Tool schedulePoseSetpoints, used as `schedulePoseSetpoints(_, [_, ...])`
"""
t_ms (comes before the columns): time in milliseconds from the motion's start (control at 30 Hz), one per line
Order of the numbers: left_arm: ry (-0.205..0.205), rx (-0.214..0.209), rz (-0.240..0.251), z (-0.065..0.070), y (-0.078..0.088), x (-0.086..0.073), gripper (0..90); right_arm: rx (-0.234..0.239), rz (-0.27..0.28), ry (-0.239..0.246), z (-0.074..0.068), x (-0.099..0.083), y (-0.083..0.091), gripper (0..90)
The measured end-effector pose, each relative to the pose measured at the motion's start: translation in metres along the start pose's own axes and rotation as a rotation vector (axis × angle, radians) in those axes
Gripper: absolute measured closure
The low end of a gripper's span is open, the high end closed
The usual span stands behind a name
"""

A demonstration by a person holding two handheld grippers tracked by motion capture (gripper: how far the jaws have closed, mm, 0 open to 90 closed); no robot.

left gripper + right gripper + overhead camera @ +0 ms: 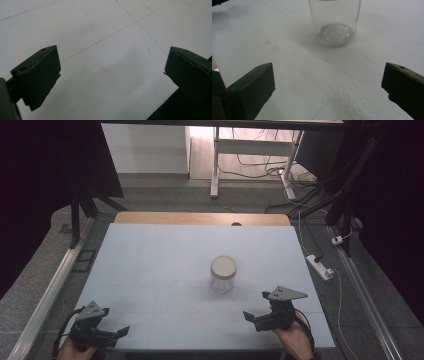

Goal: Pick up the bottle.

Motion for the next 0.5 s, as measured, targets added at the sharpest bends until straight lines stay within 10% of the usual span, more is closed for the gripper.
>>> schedulePoseSetpoints(500, [0.0,0.002,-0.002,0.0,0.0,0.0,1.7,0.016,-0.026,0.034,-0.004,0.014,-0.027,0.5])
Point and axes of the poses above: each handheld gripper's, and its own axes: y roughly backward along the jaws, x roughly out of its top, z roughly to its right, the point moved 10 cm from there along -y, roughly forward along the jaws, and after that the axes turned 7 degrees about -x, right-handed, at the moved point
